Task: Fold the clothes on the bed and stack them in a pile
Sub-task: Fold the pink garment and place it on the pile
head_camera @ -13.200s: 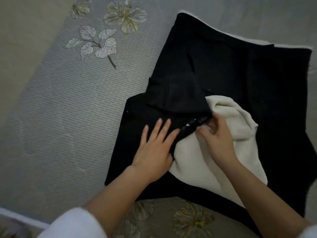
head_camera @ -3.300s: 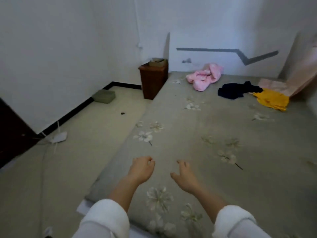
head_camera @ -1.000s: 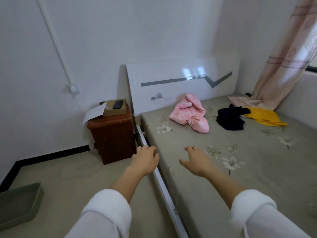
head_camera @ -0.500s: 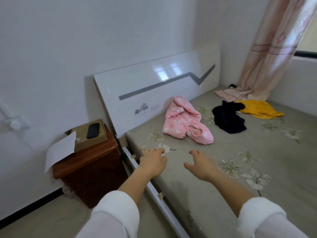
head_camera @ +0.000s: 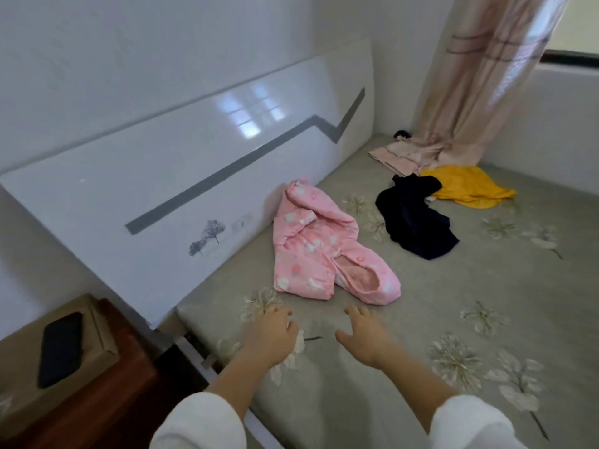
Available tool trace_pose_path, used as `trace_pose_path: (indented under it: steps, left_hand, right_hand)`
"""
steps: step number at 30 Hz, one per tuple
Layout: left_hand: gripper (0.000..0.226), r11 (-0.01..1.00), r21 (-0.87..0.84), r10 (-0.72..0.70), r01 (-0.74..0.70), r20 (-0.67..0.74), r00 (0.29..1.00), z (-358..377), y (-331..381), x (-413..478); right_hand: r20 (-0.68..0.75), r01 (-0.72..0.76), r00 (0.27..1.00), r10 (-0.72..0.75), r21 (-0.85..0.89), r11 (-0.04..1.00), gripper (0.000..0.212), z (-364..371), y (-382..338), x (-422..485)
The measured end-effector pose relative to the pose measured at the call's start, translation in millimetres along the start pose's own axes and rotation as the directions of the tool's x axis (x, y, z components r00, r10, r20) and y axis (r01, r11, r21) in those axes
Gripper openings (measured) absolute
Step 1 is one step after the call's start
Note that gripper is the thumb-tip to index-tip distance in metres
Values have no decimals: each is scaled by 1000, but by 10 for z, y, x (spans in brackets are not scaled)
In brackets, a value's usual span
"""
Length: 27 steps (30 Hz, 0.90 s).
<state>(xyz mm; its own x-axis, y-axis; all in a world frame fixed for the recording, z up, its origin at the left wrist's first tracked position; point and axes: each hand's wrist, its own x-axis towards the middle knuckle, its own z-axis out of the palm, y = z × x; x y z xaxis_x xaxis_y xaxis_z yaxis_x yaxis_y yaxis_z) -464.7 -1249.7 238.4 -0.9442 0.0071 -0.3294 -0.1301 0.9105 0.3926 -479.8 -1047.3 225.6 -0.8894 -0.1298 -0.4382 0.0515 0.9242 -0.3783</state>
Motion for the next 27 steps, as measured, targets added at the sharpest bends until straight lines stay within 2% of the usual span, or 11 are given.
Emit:
trace_pose_path:
  steps: [4, 7, 12, 16, 20, 22, 24, 27]
  left_hand:
    - [39, 995, 57, 76, -80, 83, 994, 76, -172, 867]
    - [38, 983, 109, 127, -145, 156, 980, 224, -308, 1427]
    - [41, 967, 114, 187, -228, 294, 937, 446, -407, 2392]
    - [56, 950, 152, 213, -273, 325, 922, 610, -326, 2960]
    - [72, 918, 221, 237, -330, 364, 901, 765, -345, 3352]
    - [78, 890, 263, 254, -373, 393, 884, 823, -396, 3501]
    - [83, 867, 301, 246, -397, 435, 866, 865, -455, 3610]
    - [88, 841, 352, 224, -411, 466, 856, 905, -516, 3684]
  right_hand:
    - [33, -167, 986, 166, 42, 985, 67, 101, 66, 671]
    - [-2, -262, 965, 263, 60, 963, 67, 175, 160, 1106]
    - [-81, -376, 925, 371, -51, 925, 63, 161, 386, 1857]
    - [-115, -369, 929, 351, -220, 903, 66, 124, 640, 2225]
    - [-91, -336, 938, 334, -467, 818, 69, 153, 871, 2473]
    - [-64, -294, 948, 312, -551, 781, 61, 166, 966, 2582]
    - [-49, -271, 956, 290, -526, 806, 47, 186, 1052, 2644]
    - [-6, -272, 958, 286, -333, 903, 42, 200, 1102, 2603]
